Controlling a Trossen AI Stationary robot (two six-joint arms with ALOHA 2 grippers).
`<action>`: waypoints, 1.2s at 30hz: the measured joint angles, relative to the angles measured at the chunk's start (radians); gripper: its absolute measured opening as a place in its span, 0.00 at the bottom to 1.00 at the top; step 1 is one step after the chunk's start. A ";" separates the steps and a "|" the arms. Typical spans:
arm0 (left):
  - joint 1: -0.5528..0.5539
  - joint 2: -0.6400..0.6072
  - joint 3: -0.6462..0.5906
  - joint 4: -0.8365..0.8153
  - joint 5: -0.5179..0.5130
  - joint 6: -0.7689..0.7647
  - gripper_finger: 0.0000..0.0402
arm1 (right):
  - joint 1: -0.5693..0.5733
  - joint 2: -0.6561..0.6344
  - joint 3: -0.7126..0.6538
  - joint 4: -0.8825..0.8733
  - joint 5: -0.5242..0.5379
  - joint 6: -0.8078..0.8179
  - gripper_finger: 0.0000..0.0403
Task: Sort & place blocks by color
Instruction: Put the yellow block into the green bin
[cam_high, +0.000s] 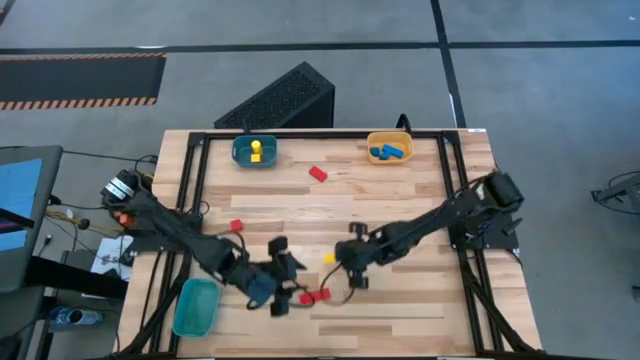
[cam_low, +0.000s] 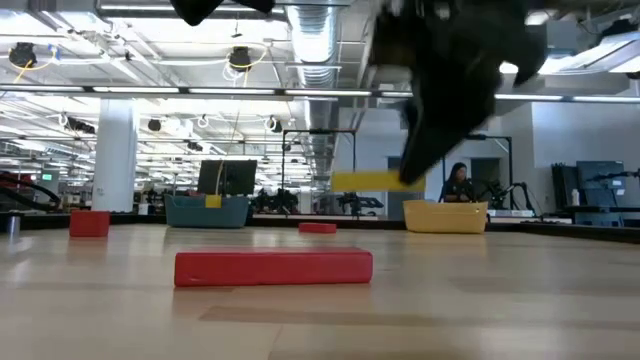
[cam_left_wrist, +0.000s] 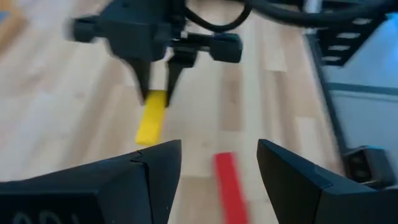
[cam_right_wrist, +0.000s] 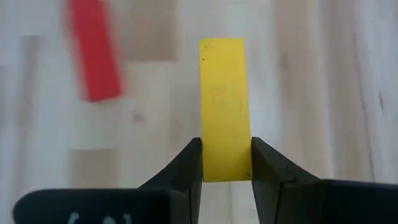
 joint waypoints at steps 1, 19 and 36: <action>0.018 -0.024 0.000 -0.034 -0.006 0.006 0.49 | -0.010 -0.033 -0.069 0.082 0.000 0.025 0.27; 0.468 -0.259 -0.248 0.465 0.288 0.243 0.49 | -0.132 -0.398 -0.385 0.761 0.118 -0.081 0.26; 0.716 -0.332 -0.250 0.580 0.364 0.365 0.49 | -0.441 -0.408 -0.383 1.132 -0.104 -0.163 0.26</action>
